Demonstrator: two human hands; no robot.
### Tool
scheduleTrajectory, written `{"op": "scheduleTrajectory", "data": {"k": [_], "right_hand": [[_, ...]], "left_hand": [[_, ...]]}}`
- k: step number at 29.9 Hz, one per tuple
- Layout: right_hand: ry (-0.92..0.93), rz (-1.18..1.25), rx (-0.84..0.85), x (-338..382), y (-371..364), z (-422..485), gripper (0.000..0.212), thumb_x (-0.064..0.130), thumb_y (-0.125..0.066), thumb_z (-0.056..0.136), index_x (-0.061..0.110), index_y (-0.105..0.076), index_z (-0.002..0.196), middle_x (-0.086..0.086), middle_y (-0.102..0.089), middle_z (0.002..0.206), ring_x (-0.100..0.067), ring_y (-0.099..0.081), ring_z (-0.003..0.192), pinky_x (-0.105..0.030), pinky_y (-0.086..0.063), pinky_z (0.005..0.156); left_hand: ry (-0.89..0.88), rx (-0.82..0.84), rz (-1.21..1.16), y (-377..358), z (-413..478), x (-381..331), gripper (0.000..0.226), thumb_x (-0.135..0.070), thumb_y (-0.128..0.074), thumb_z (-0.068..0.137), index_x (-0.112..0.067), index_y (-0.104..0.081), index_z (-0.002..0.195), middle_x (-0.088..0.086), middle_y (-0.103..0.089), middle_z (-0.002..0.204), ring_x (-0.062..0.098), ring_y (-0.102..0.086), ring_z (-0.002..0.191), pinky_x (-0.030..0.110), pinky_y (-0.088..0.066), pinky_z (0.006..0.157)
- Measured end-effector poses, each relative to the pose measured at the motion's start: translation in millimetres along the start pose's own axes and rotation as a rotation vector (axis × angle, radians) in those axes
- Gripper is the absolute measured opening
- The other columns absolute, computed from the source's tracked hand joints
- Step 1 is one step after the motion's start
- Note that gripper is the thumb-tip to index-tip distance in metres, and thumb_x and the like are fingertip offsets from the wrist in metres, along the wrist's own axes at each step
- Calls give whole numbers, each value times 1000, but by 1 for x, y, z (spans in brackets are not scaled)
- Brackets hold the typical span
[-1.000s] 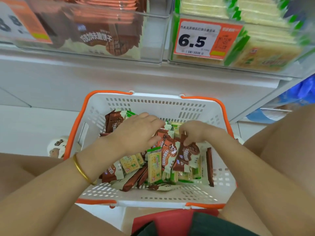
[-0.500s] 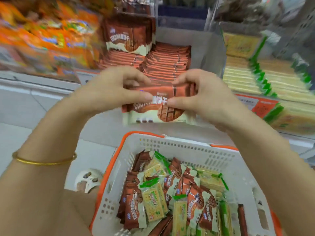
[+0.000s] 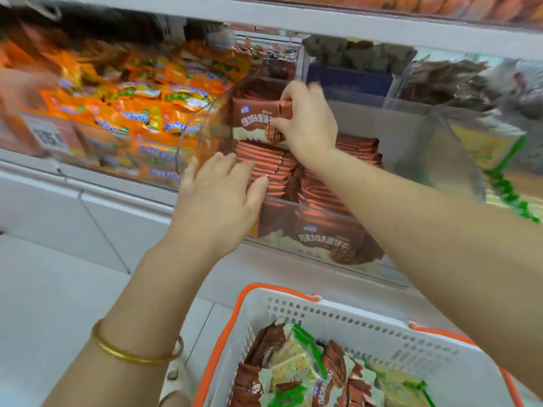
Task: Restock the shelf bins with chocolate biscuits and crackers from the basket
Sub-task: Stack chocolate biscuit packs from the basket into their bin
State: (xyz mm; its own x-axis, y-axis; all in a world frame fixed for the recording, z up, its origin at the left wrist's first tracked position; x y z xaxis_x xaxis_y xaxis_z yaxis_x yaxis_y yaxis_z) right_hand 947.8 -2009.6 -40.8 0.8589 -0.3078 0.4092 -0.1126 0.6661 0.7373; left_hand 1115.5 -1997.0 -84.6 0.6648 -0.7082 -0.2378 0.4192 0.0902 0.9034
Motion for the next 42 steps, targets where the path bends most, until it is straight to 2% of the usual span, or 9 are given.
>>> {"op": "scheduleTrajectory", "data": {"k": [5, 10, 13, 17, 21, 25, 34, 39, 42], "right_hand": [[28, -330, 16, -5, -7, 5, 56, 37, -68, 84, 16, -43, 129, -13, -42, 138, -33, -45, 120, -42, -44, 81], [22, -293, 73, -3, -13, 2, 70, 34, -69, 83, 13, -30, 137, -19, -26, 147, -38, -48, 118, -42, -45, 78], [10, -337, 59, -4, -10, 4, 75, 40, -70, 81, 14, -29, 138, -19, -25, 148, -37, -52, 115, -38, -40, 68], [-3, -328, 76, -8, 1, 4, 81, 45, -73, 77, 16, -28, 138, -16, -30, 145, -37, -53, 113, -39, -43, 71], [3, -248, 72, -3, 22, -7, 67, 39, -72, 81, 14, -34, 130, -14, -39, 134, -32, -57, 103, -37, -42, 68], [86, -71, -18, 3, 67, -50, 43, 34, -68, 84, 15, -41, 112, -4, -46, 109, -23, -52, 78, -39, -45, 64], [44, 164, 123, -30, 119, -136, 28, 14, -67, 79, 22, -43, 91, 2, -49, 96, -20, -52, 84, -42, -46, 77], [-39, 209, 183, -85, 133, -211, 27, 11, -66, 79, 24, -43, 84, 12, -43, 75, -6, -45, 68, -31, -40, 63], [-218, -34, 597, -148, 94, -276, 19, 15, -63, 84, 22, -47, 91, 6, -52, 82, -17, -54, 81, -33, -41, 67]], "left_hand": [[2, -21, 6, -2, 0, 2, 83, -58, 0, 76, -25, -53, 130, 0, -41, 146, 19, -24, 141, 40, -6, 115], [9, -16, 3, -4, 1, 2, 72, -55, -7, 82, -26, -54, 128, -2, -43, 144, 17, -25, 140, 39, -5, 115], [-15, -49, -12, -2, -2, 3, 78, -57, -3, 79, -23, -57, 124, -1, -49, 138, 17, -30, 138, 39, -7, 115], [-40, -133, -97, 3, -9, 0, 67, -53, -16, 85, -17, -58, 123, 2, -54, 134, 20, -36, 134, 41, -9, 116], [-144, -251, -138, 9, -20, -13, 47, -41, -35, 91, -12, -63, 116, 5, -59, 127, 25, -46, 124, 45, -23, 110], [-221, -326, -104, 12, -40, -37, 33, -33, -45, 88, -18, -65, 110, -4, -62, 119, 21, -48, 110, 35, -29, 88], [-317, -313, -78, -12, -80, -93, 29, -18, -52, 82, -13, -64, 108, 1, -61, 117, 24, -48, 105, 37, -31, 83], [-405, -103, -80, -43, -113, -113, 26, -20, -46, 82, -11, -65, 98, 4, -62, 105, 30, -53, 93, 40, -39, 74], [-518, 262, 11, -83, -143, -124, 33, -24, -41, 83, -9, -66, 99, 8, -61, 107, 32, -55, 98, 41, -44, 77]]}}
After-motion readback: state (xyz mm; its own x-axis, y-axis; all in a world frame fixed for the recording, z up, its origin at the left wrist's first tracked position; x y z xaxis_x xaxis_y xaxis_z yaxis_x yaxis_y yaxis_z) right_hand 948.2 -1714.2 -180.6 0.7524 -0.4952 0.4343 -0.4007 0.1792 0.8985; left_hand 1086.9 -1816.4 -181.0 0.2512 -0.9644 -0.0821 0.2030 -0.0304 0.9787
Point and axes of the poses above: each hand's wrist, its own z-axis towards the middle knuckle, its own y-axis out of the back of the hand, x = y × z, the point moved 2 cm from there along z, towards the middle knuckle
